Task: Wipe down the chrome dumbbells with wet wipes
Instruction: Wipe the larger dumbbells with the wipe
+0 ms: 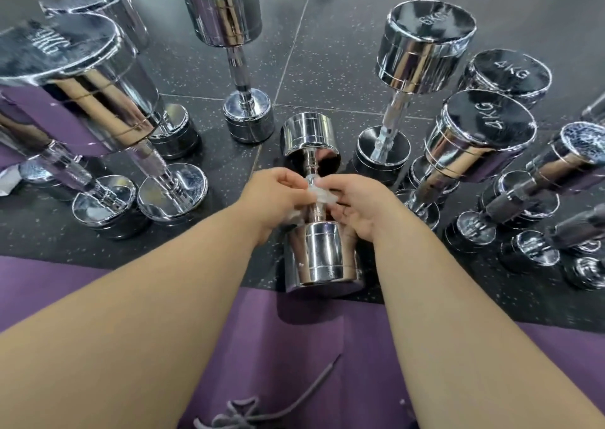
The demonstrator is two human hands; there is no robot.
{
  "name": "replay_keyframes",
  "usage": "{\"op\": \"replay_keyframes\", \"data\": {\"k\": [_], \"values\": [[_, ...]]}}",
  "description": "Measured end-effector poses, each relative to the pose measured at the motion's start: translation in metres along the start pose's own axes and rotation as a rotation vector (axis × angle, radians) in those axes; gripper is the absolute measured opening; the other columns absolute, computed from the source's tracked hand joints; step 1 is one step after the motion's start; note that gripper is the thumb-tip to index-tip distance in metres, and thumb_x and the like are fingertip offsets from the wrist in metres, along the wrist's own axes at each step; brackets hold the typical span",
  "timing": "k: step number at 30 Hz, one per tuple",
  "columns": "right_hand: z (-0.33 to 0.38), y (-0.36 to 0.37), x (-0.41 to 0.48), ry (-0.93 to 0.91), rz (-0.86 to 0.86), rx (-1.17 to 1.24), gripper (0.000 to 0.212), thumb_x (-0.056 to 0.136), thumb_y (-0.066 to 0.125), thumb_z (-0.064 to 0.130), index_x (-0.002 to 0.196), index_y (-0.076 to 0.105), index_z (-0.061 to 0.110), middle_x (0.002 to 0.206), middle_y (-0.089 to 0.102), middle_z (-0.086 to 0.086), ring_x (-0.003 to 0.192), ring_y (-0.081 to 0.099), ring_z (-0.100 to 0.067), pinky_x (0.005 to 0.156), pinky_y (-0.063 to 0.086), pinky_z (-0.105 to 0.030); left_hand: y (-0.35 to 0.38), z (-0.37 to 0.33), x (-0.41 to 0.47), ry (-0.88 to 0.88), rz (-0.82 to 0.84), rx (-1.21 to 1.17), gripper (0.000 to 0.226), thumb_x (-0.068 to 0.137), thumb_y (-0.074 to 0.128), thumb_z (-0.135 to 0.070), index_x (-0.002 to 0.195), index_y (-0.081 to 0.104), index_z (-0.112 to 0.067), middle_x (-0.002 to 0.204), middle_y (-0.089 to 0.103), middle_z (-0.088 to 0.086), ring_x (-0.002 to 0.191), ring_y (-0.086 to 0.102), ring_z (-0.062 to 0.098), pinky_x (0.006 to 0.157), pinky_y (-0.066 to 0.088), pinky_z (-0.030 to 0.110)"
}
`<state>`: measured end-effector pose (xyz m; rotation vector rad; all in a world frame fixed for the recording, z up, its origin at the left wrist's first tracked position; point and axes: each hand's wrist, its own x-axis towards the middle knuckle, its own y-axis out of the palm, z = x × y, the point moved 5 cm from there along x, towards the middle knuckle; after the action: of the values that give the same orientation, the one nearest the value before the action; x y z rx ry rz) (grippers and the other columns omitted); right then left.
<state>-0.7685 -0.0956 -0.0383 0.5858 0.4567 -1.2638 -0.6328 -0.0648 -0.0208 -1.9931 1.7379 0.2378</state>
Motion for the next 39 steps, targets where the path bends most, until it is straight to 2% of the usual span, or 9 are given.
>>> {"op": "replay_keyframes", "data": {"k": [7, 13, 15, 18, 24, 27, 31, 35, 39], "values": [[-0.007, -0.012, -0.001, -0.072, -0.103, 0.05, 0.022, 0.083, 0.073, 0.0, 0.104, 0.067, 0.003, 0.085, 0.07, -0.009, 0.063, 0.061, -0.01, 0.056, 0.053, -0.013, -0.002, 0.011, 0.001, -0.127, 0.047, -0.223, 0.018, 0.084, 0.067, 0.006, 0.09, 0.066, -0.012, 0.087, 0.067, 0.01, 0.062, 0.061, 0.018, 0.047, 0.05, 0.023], [0.001, -0.01, 0.021, -0.112, -0.266, -0.093, 0.016, 0.088, 0.062, 0.003, 0.078, 0.066, 0.015, 0.071, 0.066, -0.005, 0.06, 0.062, -0.012, 0.053, 0.052, -0.02, 0.001, 0.014, 0.026, -0.117, -0.104, -0.231, 0.01, 0.087, 0.071, -0.009, 0.081, 0.065, -0.014, 0.068, 0.065, 0.006, 0.057, 0.056, 0.019, 0.054, 0.049, 0.027], [0.005, -0.007, 0.028, -0.122, -0.318, -0.179, 0.019, 0.085, 0.056, 0.006, 0.068, 0.062, 0.014, 0.067, 0.064, -0.008, 0.058, 0.063, -0.018, 0.054, 0.052, -0.026, -0.001, 0.011, 0.035, -0.093, -0.196, -0.237, 0.008, 0.083, 0.073, -0.011, 0.078, 0.071, -0.016, 0.074, 0.07, 0.009, 0.067, 0.061, 0.023, 0.069, 0.057, 0.037], [0.008, 0.001, 0.03, -0.201, -0.337, -0.275, 0.032, 0.07, 0.056, 0.035, 0.063, 0.063, 0.005, 0.074, 0.069, -0.019, 0.075, 0.067, -0.04, 0.076, 0.058, -0.052, -0.004, 0.011, 0.041, -0.074, -0.265, -0.16, 0.008, 0.084, 0.072, -0.016, 0.076, 0.07, -0.018, 0.072, 0.069, 0.007, 0.061, 0.057, 0.02, 0.064, 0.052, 0.031], [0.008, -0.007, 0.028, -0.202, -0.357, -0.353, 0.01, 0.079, 0.062, 0.006, 0.078, 0.069, 0.012, 0.075, 0.066, -0.005, 0.074, 0.066, -0.026, 0.074, 0.058, -0.038, -0.01, 0.019, 0.032, -0.113, -0.026, -0.11, 0.012, 0.087, 0.072, -0.017, 0.092, 0.074, -0.006, 0.092, 0.072, 0.022, 0.073, 0.063, 0.023, 0.08, 0.056, 0.039], [-0.008, -0.012, 0.015, 0.062, -0.198, -0.475, 0.016, 0.075, 0.055, -0.007, 0.063, 0.06, 0.001, 0.059, 0.054, -0.012, 0.058, 0.054, -0.027, 0.051, 0.046, -0.031, -0.012, 0.021, 0.02, -0.121, 0.121, -0.023, 0.01, 0.083, 0.075, -0.011, 0.083, 0.071, -0.002, 0.079, 0.069, 0.017, 0.06, 0.061, 0.016, 0.064, 0.054, 0.026], [-0.006, -0.012, -0.002, 0.178, -0.128, -0.762, 0.022, 0.074, 0.053, -0.005, 0.053, 0.056, 0.0, 0.05, 0.055, -0.017, 0.05, 0.054, -0.028, 0.059, 0.047, -0.033, -0.005, 0.027, 0.01, -0.15, 0.239, 0.083, 0.014, 0.077, 0.08, -0.01, 0.077, 0.069, -0.002, 0.065, 0.061, 0.01, 0.052, 0.049, 0.013, 0.05, 0.045, 0.019], [0.002, -0.014, 0.002, 0.053, -0.261, -0.287, 0.01, 0.082, 0.051, -0.008, 0.083, 0.06, -0.004, 0.085, 0.07, -0.013, 0.072, 0.062, -0.022, 0.074, 0.06, -0.039, -0.004, 0.018, 0.018, -0.121, 0.041, -0.135, 0.009, 0.078, 0.079, -0.006, 0.074, 0.071, -0.009, 0.075, 0.07, 0.01, 0.052, 0.059, 0.011, 0.054, 0.049, 0.019], [0.01, -0.006, 0.019, -0.033, -0.082, 0.139, 0.032, 0.08, 0.052, -0.018, 0.109, 0.062, -0.01, 0.117, 0.066, -0.024, 0.102, 0.068, -0.028, 0.096, 0.054, -0.038, -0.005, 0.002, 0.036, -0.056, -0.183, -0.176, 0.008, 0.081, 0.077, -0.007, 0.079, 0.073, -0.013, 0.075, 0.072, 0.007, 0.049, 0.06, 0.007, 0.045, 0.047, 0.016]]}}
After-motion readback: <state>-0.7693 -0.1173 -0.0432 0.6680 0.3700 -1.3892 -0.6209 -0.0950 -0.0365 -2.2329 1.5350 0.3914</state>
